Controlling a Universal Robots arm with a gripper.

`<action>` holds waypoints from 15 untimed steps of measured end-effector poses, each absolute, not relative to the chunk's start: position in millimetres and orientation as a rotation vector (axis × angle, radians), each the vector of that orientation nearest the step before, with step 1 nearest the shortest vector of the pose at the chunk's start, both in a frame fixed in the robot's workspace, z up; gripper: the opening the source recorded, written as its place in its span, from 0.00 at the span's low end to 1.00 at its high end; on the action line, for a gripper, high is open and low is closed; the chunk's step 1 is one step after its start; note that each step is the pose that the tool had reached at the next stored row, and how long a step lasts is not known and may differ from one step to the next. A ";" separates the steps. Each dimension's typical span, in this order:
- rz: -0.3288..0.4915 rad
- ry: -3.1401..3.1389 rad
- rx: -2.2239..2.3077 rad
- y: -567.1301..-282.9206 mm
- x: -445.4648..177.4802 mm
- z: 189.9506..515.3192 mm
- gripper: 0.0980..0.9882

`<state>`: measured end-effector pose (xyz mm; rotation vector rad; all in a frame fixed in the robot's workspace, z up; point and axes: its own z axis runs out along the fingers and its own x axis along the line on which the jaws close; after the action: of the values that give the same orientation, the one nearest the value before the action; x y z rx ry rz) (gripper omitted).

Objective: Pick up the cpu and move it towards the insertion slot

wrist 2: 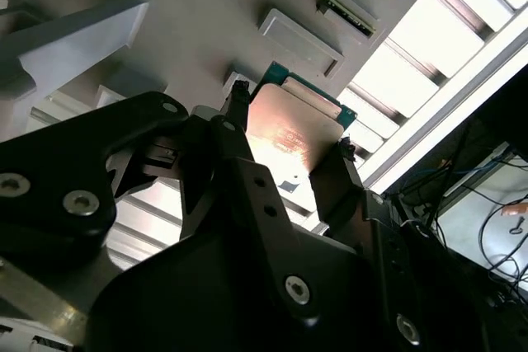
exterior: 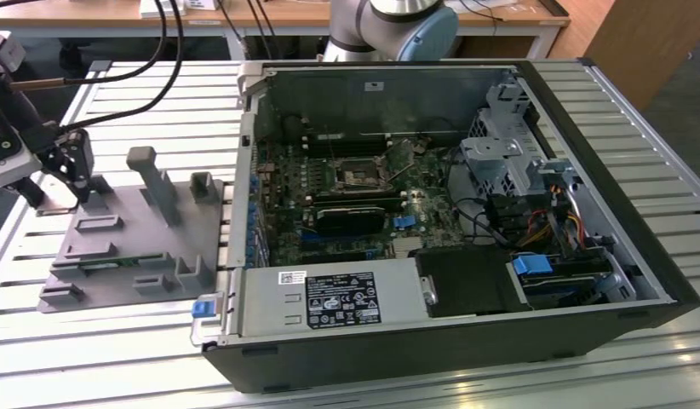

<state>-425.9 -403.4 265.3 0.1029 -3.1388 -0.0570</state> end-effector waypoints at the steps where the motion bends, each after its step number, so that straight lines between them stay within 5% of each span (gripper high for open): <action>1: -0.057 -3.139 0.103 -403.4 -425.9 266.1 0.51; 15: -0.057 -3.139 0.103 -403.3 -425.8 277.9 0.51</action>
<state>-425.8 -403.3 277.9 0.1029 -3.1389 -0.0571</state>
